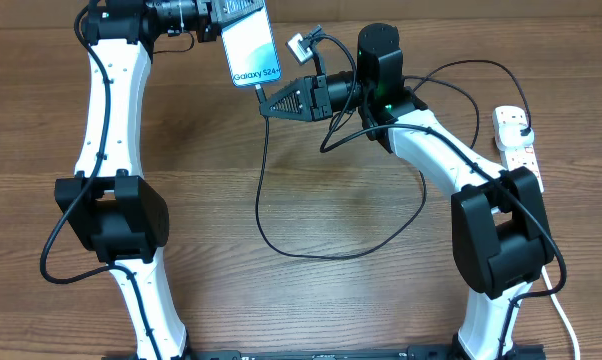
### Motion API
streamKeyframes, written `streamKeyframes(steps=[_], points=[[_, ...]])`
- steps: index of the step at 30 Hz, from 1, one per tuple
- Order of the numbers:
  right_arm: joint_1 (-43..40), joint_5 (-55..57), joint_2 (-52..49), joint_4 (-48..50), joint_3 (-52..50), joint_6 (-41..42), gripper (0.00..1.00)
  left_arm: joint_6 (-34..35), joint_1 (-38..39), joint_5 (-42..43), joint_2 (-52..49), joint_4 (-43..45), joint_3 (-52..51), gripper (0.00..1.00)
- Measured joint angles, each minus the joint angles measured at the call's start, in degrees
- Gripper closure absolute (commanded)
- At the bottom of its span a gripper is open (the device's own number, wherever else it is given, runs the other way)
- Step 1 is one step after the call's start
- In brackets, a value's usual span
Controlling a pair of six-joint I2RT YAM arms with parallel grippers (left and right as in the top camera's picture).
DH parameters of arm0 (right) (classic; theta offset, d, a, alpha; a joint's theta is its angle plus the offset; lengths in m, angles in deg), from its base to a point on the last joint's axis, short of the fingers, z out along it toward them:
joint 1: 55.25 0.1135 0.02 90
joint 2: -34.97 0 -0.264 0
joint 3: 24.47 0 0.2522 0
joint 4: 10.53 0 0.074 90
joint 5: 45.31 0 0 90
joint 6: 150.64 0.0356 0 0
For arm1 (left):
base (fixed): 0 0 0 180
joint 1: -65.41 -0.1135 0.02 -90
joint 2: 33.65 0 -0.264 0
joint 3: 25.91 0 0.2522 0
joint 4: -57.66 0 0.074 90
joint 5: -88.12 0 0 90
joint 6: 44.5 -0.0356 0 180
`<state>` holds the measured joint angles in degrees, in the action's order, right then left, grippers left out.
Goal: Plug charger to phone and switch on socket
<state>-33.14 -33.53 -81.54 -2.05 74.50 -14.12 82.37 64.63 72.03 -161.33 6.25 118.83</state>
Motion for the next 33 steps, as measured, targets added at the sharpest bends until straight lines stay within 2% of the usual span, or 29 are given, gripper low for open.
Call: streamKeyframes(steps=[33], points=[[0.0,1.2,0.0,0.0,0.0,1.7,0.96,0.0,-0.5,0.2,0.0,0.1,0.0,0.96]])
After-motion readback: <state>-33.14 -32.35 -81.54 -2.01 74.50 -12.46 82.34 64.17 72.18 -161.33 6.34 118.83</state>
